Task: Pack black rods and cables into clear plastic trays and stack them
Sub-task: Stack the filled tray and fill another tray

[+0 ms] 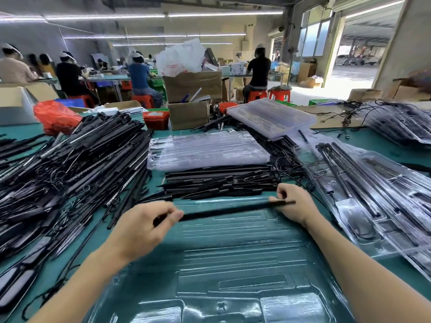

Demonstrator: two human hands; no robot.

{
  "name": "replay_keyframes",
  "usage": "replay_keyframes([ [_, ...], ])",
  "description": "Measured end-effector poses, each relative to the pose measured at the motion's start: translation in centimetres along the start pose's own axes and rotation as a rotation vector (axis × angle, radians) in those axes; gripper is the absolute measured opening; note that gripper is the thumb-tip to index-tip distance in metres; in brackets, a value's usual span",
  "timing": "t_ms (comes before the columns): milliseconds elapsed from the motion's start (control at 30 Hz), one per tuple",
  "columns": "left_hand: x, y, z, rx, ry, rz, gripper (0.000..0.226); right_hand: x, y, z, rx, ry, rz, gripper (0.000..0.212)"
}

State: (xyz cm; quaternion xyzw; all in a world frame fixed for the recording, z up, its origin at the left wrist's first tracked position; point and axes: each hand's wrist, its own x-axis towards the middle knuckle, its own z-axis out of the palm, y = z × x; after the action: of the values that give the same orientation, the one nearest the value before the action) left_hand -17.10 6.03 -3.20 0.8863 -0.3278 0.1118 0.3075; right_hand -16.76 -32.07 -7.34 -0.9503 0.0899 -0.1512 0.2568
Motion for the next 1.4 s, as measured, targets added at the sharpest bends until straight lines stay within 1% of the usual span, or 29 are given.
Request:
replay_keyframes([
  [100,-2.2,0.1,-0.1,-0.042,-0.016,0.010,0.037,0.0,-0.1,-0.1,-0.008,-0.004,-0.016,0.036],
  [167,-3.3,0.0,0.0,-0.044,0.014,0.012,0.033,0.0,-0.1,-0.1,0.002,-0.005,-0.011,0.036],
  [267,-4.1,0.2,0.2,0.013,0.058,0.028,0.028,0.1,-0.1,-0.1,0.009,-0.006,0.000,0.034],
  [367,-4.2,0.2,0.6,0.077,-0.001,0.104,0.030,0.1,-0.1,-0.1,0.023,-0.012,0.003,0.034],
  [467,-4.4,0.0,0.7,0.038,-0.012,0.101,0.033,0.1,-0.1,-0.1,0.026,-0.015,0.004,0.034],
  [567,-4.6,0.0,0.8,0.050,-0.023,0.106,0.033,0.1,-0.1,-0.2,0.037,-0.018,0.004,0.034],
  [633,-4.5,0.2,0.9,0.034,-0.041,0.109,0.029,-0.1,-0.2,-0.2,0.061,-0.018,0.004,0.033],
  [767,-4.4,0.5,1.2,0.059,-0.055,0.124,0.011,-0.2,0.0,-0.5,0.210,-0.034,0.033,0.023],
  [800,-4.4,0.5,1.3,0.065,-0.057,0.121,0.011,-0.1,0.1,-0.6,0.246,-0.045,0.039,0.022],
  [900,-4.4,0.5,1.4,0.121,-0.065,0.142,0.022,-0.1,0.3,-0.8,0.360,-0.096,0.048,0.022],
  [1000,-4.4,0.5,1.3,0.167,-0.101,0.185,0.024,-0.2,0.5,-0.9,0.417,-0.099,0.052,0.023],
  [1067,-4.3,0.5,1.2,0.161,-0.116,0.200,0.023,-0.2,0.4,-0.8,0.414,-0.086,0.049,0.023],
  [1167,-4.0,0.6,1.2,0.142,-0.141,0.176,0.029,-0.3,0.3,-0.8,0.405,-0.068,0.045,0.022],
  [1300,-3.3,0.7,0.4,0.104,-0.270,0.109,0.034,-0.6,0.0,-0.9,0.390,-0.069,0.049,0.017],
  [1367,-2.1,0.8,-0.1,0.118,-0.316,0.078,0.031,-0.6,-0.2,-0.9,0.374,-0.063,0.053,0.016],
  [1400,-1.2,0.8,-0.2,0.152,-0.312,0.071,0.026,-0.7,-0.2,-1.0,0.365,-0.061,0.056,0.015],
])
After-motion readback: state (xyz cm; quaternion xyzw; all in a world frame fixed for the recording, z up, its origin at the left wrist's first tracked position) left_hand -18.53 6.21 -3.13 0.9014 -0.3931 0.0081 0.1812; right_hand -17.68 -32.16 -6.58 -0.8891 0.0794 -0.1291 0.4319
